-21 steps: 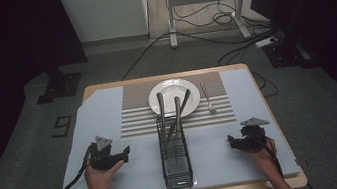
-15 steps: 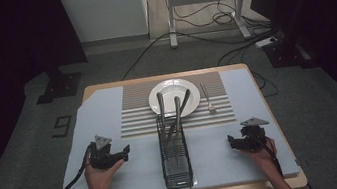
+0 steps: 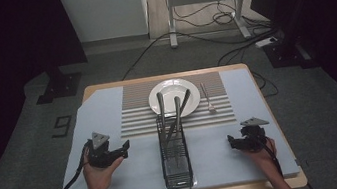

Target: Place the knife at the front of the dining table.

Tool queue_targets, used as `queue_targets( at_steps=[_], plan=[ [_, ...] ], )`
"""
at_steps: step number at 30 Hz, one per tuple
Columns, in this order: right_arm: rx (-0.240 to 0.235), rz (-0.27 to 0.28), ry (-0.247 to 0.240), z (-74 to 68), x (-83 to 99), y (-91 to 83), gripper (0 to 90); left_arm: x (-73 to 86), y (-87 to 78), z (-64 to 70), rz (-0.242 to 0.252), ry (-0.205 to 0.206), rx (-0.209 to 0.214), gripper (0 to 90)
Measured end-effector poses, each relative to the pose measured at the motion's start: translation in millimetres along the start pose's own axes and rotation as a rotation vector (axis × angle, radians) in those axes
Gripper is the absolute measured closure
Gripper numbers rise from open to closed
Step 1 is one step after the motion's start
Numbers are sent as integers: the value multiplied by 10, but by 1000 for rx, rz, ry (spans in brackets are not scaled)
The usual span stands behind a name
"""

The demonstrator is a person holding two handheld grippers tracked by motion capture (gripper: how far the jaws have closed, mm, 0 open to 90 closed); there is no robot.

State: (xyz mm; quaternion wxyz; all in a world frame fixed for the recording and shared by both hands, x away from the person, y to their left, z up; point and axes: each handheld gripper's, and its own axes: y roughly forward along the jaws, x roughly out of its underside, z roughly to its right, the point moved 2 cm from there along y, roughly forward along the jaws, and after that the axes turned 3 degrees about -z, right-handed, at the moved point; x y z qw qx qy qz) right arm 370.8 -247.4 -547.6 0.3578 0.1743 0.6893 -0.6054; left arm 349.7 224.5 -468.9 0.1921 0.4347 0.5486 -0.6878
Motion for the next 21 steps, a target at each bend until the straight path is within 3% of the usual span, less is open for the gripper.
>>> queue_targets(
  at_steps=[2,5,12,18,21],
  plan=[
    [0,0,0,1,0,0,156,-118,-84,88,28,10,8,147],
    [-1,-1,0,1,0,-1,156,-291,-163,216,53,-7,52,146],
    [0,-1,-1,0,0,-1,156,-573,-185,373,63,-13,66,150],
    [1,0,0,0,0,1,156,-816,-43,522,30,-34,97,149],
    [0,-1,-2,1,0,-1,156,-903,84,638,11,-24,100,146]
  ],
)
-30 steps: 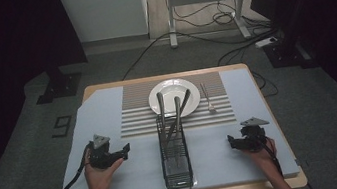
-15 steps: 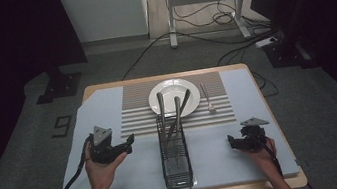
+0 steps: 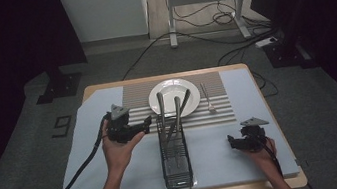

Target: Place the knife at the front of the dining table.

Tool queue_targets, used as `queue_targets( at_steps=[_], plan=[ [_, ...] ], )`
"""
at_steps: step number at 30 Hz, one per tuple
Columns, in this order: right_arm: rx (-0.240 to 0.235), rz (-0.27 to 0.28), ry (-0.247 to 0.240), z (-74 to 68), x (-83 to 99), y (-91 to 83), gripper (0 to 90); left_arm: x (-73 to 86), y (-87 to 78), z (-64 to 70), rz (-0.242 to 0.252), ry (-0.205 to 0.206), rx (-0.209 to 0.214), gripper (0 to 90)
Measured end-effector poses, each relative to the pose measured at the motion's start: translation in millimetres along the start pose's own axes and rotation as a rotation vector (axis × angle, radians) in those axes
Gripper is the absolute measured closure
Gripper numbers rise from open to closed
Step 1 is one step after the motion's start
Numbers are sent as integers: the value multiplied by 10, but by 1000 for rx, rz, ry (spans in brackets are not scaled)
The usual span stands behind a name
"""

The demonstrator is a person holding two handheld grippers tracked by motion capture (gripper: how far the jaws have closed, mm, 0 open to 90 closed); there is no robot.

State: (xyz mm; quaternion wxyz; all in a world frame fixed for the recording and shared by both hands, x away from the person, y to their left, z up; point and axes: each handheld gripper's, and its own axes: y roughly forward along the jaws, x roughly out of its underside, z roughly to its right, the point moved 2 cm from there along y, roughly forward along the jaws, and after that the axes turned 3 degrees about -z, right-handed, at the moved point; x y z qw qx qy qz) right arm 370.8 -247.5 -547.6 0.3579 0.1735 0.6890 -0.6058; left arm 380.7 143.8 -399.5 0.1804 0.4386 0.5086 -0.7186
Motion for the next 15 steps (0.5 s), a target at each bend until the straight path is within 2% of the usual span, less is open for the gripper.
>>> queue_targets(
  at_steps=[7,8,9,10,15],
  plan=[
    [1,2,1,-1,0,1,156,-120,214,136,-23,19,-1,147],
    [0,1,0,0,0,0,156,-145,268,156,-16,-7,27,149],
    [0,1,2,0,-1,0,156,-145,268,156,-16,-7,27,149],
    [-1,-1,0,1,-1,-2,156,-164,331,171,-20,-6,9,149],
    [0,1,2,-1,0,0,156,-197,439,216,-20,-9,6,152]
  ],
)
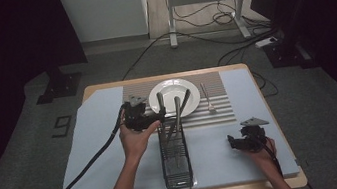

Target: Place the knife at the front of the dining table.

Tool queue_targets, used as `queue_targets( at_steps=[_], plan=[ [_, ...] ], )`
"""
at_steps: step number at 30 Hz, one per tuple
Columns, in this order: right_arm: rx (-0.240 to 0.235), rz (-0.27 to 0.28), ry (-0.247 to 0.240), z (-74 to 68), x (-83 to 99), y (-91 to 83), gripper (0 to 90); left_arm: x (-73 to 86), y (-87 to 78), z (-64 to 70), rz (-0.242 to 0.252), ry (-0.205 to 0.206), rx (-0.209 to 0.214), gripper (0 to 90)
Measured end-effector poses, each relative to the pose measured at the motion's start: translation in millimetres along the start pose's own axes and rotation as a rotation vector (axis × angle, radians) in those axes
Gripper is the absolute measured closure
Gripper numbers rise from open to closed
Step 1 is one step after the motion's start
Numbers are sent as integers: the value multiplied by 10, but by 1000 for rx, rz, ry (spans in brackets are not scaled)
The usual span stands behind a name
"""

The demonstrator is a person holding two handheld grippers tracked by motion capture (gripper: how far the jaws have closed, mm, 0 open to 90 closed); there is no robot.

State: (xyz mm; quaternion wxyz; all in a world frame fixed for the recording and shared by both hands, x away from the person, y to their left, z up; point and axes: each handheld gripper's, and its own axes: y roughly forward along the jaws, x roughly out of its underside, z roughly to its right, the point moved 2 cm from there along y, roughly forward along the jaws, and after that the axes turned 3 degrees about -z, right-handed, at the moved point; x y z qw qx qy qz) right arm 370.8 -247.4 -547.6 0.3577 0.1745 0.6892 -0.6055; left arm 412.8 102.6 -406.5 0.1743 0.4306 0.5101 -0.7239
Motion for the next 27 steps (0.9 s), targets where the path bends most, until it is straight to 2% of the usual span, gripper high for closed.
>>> queue_targets(
  at_steps=[2,3,5,11,13,16,24,25,27],
  plan=[
    [0,0,0,0,0,0,156,-5,56,-3,-7,-21,18,152],
    [-1,-1,-1,2,0,-1,156,5,120,-28,-19,-18,-4,154],
    [-2,-2,-3,3,0,-2,157,16,162,-46,-28,-19,-6,147],
    [-2,-2,-3,3,0,-2,156,26,134,-22,-5,9,-29,178],
    [0,0,-1,1,0,0,156,28,105,-12,4,27,-32,216],
    [0,0,-1,0,0,0,156,28,89,-2,10,34,-22,266],
    [0,0,1,0,-1,0,156,26,26,-4,28,59,-33,361],
    [-1,-3,-1,1,0,-2,156,20,-2,-12,42,64,-54,428],
    [-1,-3,-2,1,0,-2,156,10,-23,-23,46,63,-51,463]
  ],
)
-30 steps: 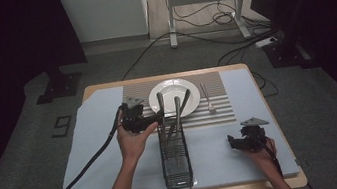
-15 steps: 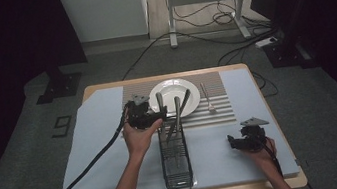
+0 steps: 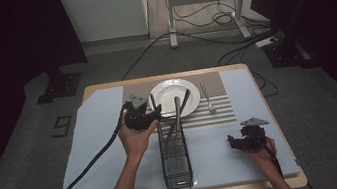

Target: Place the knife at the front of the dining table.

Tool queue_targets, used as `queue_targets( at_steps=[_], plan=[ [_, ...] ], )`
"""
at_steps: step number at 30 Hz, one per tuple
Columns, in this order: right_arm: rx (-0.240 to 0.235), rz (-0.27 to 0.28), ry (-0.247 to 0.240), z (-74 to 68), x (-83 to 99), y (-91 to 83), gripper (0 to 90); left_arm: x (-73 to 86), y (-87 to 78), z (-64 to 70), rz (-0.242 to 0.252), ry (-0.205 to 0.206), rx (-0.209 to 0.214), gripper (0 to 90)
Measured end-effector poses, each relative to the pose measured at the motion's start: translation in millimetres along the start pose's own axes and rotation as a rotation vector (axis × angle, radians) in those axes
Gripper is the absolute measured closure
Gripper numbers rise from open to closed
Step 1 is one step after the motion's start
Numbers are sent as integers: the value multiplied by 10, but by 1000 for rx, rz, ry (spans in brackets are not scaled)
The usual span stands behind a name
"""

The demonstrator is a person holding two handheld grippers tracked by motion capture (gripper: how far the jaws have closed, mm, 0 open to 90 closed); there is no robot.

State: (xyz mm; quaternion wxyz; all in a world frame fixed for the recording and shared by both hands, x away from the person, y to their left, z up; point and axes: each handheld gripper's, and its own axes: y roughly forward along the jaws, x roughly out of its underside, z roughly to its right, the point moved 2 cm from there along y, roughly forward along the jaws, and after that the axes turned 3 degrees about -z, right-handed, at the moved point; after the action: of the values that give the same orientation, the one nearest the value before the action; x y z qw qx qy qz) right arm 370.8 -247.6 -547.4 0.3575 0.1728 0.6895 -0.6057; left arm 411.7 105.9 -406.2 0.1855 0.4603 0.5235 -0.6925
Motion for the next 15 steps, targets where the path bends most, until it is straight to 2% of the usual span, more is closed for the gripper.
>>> queue_targets(
  at_steps=[4,10,15],
  plan=[
    [-1,-2,2,-2,0,-1,156,-10,6,-21,-15,-3,23,536],
    [1,2,2,-1,0,2,157,-6,77,-41,-38,-12,51,574],
    [1,4,1,-1,0,3,157,-12,108,-55,-33,-19,74,661]
  ],
)
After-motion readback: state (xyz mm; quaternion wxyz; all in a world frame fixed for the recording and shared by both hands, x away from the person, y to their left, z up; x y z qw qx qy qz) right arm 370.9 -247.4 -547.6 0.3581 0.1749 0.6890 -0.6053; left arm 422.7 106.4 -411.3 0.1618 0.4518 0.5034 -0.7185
